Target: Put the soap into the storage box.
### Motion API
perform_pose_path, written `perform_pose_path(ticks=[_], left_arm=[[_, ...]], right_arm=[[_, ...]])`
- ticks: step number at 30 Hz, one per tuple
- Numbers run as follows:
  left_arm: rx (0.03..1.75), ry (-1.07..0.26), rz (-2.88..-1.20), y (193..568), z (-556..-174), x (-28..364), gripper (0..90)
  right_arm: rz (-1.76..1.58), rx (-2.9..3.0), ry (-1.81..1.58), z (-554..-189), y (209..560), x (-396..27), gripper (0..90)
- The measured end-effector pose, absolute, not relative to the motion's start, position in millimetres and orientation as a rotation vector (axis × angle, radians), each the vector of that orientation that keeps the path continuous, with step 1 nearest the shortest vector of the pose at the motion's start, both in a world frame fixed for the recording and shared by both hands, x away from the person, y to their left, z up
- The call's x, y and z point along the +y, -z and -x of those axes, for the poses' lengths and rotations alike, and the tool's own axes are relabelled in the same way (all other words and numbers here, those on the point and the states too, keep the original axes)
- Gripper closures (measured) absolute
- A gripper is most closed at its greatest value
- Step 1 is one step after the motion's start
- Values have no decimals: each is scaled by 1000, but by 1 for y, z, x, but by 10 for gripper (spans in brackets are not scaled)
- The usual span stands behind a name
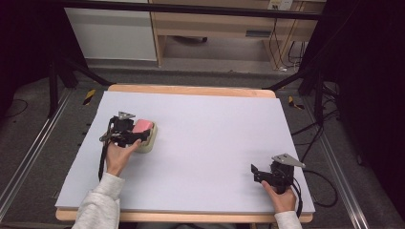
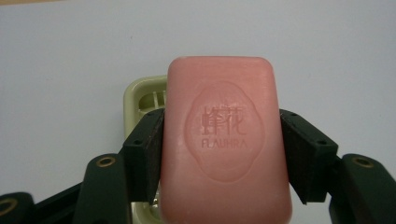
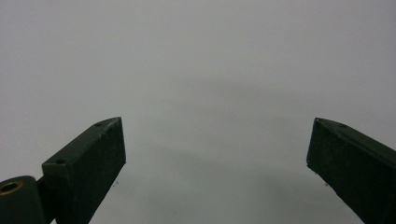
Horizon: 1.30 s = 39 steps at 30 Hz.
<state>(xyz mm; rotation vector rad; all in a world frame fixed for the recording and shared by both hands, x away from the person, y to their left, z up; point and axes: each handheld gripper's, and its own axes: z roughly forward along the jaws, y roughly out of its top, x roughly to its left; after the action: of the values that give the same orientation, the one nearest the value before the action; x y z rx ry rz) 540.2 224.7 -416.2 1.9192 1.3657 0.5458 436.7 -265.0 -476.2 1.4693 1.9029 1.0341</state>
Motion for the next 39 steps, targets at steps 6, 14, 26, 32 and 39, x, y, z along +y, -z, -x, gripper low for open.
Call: perform_pose_path(ticks=[6, 14, 26, 32, 39], left_arm=[[1375, -542, -1924, 421, -546, 223, 373], [1405, -541, -1927, 428, -553, 227, 373], [1428, -533, -1930, 439, -558, 228, 373], [1437, -532, -1942, 443, -559, 227, 373], [1445, -530, -1961, 448, -561, 226, 372]], right_arm=[[-1468, 1905, -1036, -437, 476, -265, 48], [-1463, 1910, -1036, -437, 476, -264, 48], [-1467, 1909, -1038, -437, 476, -264, 47], [-1469, 1910, -1041, -437, 477, -264, 47], [-1469, 1908, -1042, -437, 476, -265, 47]])
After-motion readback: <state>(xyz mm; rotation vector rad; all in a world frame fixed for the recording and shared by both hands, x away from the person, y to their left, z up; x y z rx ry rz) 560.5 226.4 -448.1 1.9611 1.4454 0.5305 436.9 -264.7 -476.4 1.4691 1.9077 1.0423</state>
